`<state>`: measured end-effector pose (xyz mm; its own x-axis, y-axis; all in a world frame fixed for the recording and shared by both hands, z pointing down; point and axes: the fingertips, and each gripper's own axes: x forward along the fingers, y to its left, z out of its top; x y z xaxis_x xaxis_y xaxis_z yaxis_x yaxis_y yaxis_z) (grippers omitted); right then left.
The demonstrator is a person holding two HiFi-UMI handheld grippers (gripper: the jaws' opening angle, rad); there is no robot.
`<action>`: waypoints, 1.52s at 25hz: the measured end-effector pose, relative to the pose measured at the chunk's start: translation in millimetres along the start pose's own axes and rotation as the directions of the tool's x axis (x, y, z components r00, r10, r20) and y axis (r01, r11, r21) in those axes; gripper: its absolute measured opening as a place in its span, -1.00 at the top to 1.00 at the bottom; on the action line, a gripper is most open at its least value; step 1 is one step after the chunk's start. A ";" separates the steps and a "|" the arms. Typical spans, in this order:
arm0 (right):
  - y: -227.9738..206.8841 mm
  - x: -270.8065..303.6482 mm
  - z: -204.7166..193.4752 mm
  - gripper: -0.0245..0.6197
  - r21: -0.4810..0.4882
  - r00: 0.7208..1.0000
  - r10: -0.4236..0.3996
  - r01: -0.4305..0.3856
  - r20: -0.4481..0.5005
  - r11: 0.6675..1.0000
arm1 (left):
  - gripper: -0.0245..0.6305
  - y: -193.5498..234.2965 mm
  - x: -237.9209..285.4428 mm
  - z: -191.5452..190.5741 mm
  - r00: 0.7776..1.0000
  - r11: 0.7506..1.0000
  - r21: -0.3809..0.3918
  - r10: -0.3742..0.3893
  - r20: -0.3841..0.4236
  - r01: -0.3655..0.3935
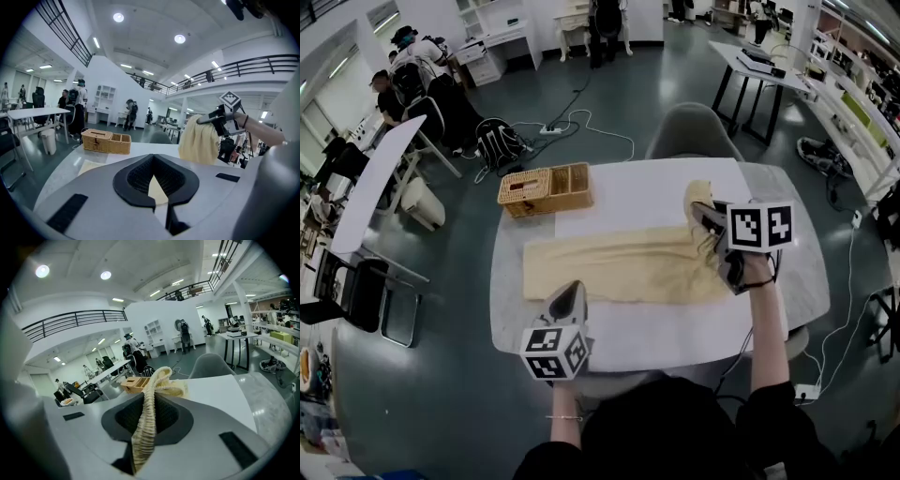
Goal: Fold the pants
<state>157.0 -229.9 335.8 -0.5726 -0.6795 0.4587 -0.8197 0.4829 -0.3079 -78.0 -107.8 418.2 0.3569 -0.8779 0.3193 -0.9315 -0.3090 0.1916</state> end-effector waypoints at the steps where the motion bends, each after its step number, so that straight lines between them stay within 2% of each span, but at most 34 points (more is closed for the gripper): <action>1: 4.3 3.8 1.3 0.77 -0.001 1.000 0.017 -0.017 -0.001 1.000 | 0.90 2.2 -1.3 -0.5 1.000 1.000 -0.005 0.013 0.000 -0.013; 10: 44.6 33.7 8.2 0.77 -0.012 0.990 0.134 -0.134 -0.031 0.991 | 0.90 21.1 -19.8 3.4 0.995 0.995 -0.023 0.097 0.009 -0.097; 16: 74.5 53.5 14.1 0.77 -0.010 0.985 0.169 -0.170 -0.028 0.985 | 0.90 42.2 -25.3 1.0 0.995 0.995 -0.033 0.096 -0.001 -0.096; 24: 116.1 88.1 7.2 0.77 0.007 0.990 0.138 -0.137 -0.023 0.990 | 0.90 83.2 -35.7 -10.4 0.999 0.999 -0.038 0.037 -0.024 -0.037; 38: 173.0 167.5 -32.0 0.77 -0.017 0.991 0.062 -0.065 -0.119 0.998 | 0.90 142.7 -49.4 -30.6 0.997 0.997 -0.080 -0.007 -0.078 0.001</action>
<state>-80.2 -242.5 386.0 -0.6169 -0.5779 0.5343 -0.7807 0.5353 -0.3224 -226.4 -97.3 458.1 0.3678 -0.8446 0.3890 -0.9227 -0.2794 0.2657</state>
